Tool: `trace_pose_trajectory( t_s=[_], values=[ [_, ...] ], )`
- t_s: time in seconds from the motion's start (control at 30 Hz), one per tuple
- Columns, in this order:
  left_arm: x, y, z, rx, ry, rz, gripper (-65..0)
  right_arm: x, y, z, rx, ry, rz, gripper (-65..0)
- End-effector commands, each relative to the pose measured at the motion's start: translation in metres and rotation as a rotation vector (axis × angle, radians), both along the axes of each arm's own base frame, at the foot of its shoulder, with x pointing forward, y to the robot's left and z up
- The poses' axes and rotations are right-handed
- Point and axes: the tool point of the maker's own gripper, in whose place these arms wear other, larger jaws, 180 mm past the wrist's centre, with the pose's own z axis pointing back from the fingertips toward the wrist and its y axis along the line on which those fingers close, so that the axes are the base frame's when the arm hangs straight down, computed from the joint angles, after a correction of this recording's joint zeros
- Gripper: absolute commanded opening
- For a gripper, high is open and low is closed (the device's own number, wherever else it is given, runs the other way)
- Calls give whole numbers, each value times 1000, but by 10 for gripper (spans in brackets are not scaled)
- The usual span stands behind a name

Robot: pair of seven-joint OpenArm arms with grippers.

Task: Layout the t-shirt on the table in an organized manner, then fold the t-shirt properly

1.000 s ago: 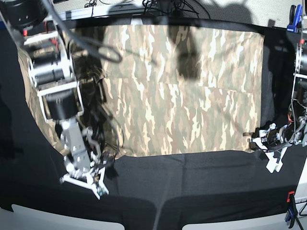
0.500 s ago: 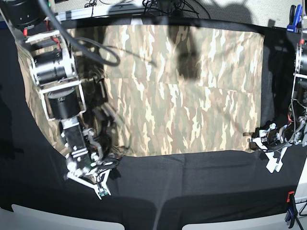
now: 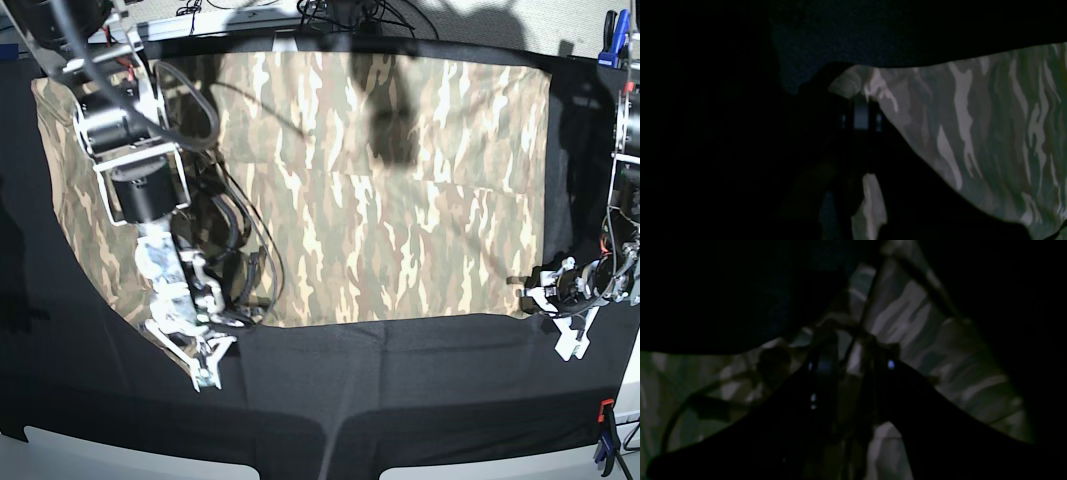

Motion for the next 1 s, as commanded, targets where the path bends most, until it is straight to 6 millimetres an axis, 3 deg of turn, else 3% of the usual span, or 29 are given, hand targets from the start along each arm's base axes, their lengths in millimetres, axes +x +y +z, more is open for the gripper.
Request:
trace_pose_trajectory(
  t_s=[0.0, 0.1, 0.2, 0.4, 0.63, 0.97],
  values=[
    [20, 8, 27, -4, -78, 17, -650, 25, 2, 35, -4, -94, 5, -474],
    [21, 8, 28, -5, -85, 19, -650, 31, 13, 41, 14, -114, 16, -474],
    [21, 8, 28, -4, -84, 19, -650, 26, 17, 33, 20, -101, 21, -474],
    [21, 8, 28, -4, -83, 19, -650, 15, 8, 18, 48, -101, -14, -474],
    [21, 8, 28, -4, -81, 18, -650, 15, -24, 23, 156, -133, -146, -475],
    [21, 8, 28, -4, -81, 18, -650, 18, -17, 26, 229, -136, -69, -474]
  ],
)
